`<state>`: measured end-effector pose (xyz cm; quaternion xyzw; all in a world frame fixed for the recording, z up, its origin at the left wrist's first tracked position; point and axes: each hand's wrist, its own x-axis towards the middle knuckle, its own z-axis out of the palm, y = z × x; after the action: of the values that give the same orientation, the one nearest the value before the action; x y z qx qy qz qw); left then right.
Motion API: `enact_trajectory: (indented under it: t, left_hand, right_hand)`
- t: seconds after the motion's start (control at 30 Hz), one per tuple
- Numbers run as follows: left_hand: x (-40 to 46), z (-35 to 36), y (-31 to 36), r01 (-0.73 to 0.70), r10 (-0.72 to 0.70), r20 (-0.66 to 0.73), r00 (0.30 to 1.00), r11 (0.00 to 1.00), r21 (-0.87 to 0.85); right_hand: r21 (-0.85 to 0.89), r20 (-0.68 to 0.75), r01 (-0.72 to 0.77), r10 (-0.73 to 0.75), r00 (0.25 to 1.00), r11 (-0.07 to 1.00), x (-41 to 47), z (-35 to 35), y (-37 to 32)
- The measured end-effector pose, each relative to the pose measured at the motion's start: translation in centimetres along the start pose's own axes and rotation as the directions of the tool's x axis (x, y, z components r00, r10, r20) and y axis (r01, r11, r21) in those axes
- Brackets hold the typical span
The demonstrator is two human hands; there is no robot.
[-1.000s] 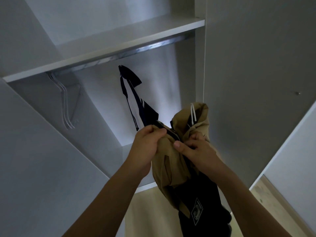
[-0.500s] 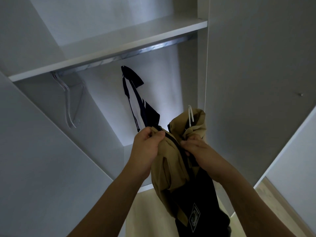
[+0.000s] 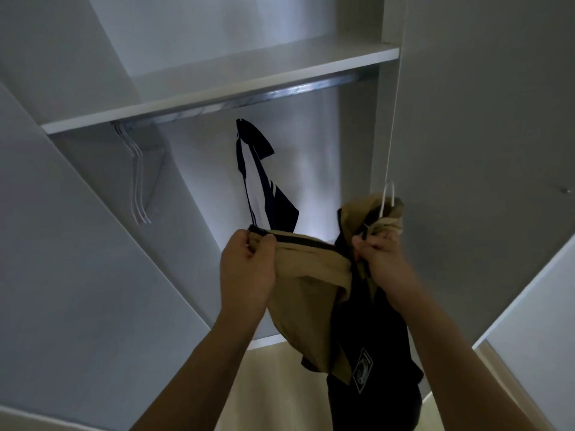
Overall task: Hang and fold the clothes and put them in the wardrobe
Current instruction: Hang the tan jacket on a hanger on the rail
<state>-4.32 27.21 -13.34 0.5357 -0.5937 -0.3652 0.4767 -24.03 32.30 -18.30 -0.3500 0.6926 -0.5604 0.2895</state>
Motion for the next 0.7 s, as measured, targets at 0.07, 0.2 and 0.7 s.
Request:
enact_trajectory:
  t: [0.07,0.2,0.7]
  left_hand:
    - [0.4,-1.1,-0.1,-0.032,0.034,-0.022,0.999,0.995,0.090]
    - [0.5,-2.7,-0.4,-0.153,0.141,0.070,0.988,0.755,0.638]
    - [-0.9,0.3,1.1,-0.549,0.209,0.581,0.787,0.669,0.502]
  right_hand:
    - [-0.009,-0.051,0.017,-0.018,0.999,1.000,0.9,0.1,-0.1]
    - [-0.101,0.072,0.087,-0.080,0.994,0.991,1.3,0.7,-0.5]
    - [-0.178,0.044,0.055,-0.048,0.998,0.982,3.5,-0.8,0.2]
